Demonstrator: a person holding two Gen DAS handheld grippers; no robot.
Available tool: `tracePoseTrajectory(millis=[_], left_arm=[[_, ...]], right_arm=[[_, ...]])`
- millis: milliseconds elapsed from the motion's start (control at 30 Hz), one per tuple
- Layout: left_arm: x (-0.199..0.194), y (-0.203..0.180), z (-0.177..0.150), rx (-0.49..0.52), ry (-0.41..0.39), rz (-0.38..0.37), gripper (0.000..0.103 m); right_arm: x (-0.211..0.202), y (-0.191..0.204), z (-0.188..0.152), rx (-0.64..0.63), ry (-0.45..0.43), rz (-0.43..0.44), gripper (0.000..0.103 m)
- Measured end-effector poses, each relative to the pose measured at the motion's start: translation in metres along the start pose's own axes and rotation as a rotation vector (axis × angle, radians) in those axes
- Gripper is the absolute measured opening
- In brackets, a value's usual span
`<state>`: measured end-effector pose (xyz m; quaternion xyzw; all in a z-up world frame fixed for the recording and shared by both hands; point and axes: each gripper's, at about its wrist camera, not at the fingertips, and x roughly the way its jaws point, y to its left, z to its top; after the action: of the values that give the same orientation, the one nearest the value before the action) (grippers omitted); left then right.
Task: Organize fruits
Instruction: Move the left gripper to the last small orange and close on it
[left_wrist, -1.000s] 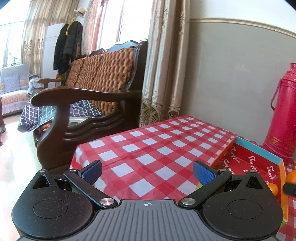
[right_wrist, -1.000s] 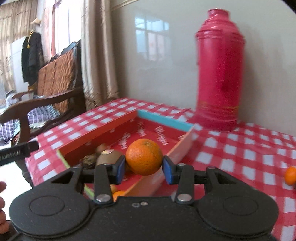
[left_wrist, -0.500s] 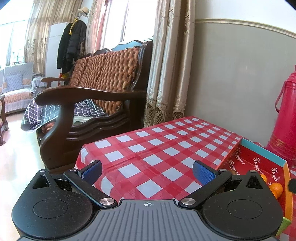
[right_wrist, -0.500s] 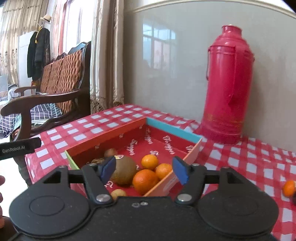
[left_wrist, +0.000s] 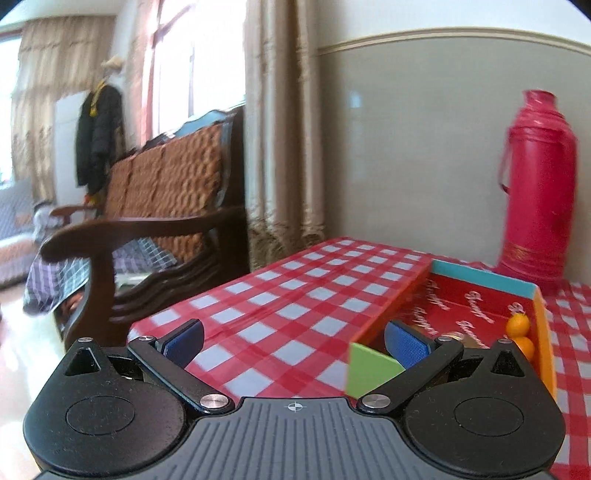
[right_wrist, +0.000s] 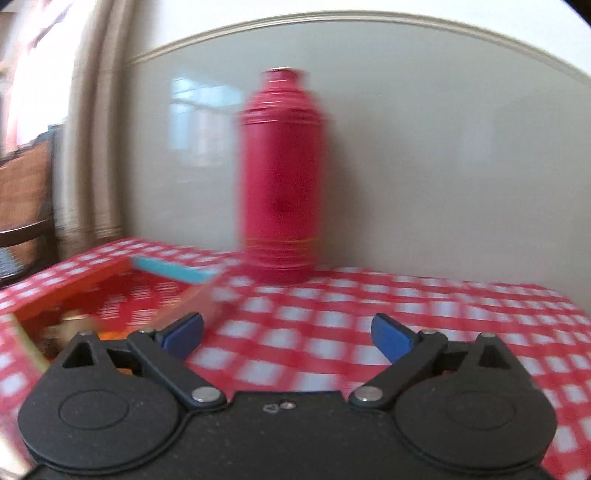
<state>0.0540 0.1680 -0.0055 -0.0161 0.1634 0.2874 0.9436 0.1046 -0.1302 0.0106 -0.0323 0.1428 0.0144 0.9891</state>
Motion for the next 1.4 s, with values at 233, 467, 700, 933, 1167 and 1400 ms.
tracePoseTrajectory(millis=[233, 467, 700, 933, 1167, 1400], left_arm=[[-0.008, -0.035, 0.008, 0.065, 0.009, -0.094, 0.103], [-0.038, -0.103, 0.019, 0.157, -0.014, -0.273, 0.103], [-0.055, -0.185, 0.028, 0.257, 0.015, -0.484, 0.103], [-0.055, -0.265, 0.028, 0.353, 0.059, -0.601, 0.103], [-0.032, -0.327, 0.030, 0.346, 0.180, -0.675, 0.102], [-0.014, -0.380, 0.018, 0.372, 0.264, -0.727, 0.079]], right_arm=[[-0.002, -0.063, -0.023, 0.098, -0.027, -0.324, 0.097], [-0.012, -0.110, -0.039, 0.192, -0.012, -0.517, 0.097], [-0.026, -0.134, -0.051, 0.209, -0.022, -0.656, 0.097], [-0.042, -0.160, -0.059, 0.231, -0.010, -0.735, 0.097], [-0.050, -0.171, -0.064, 0.237, -0.005, -0.695, 0.097], [-0.052, -0.180, -0.066, 0.254, 0.007, -0.651, 0.097]])
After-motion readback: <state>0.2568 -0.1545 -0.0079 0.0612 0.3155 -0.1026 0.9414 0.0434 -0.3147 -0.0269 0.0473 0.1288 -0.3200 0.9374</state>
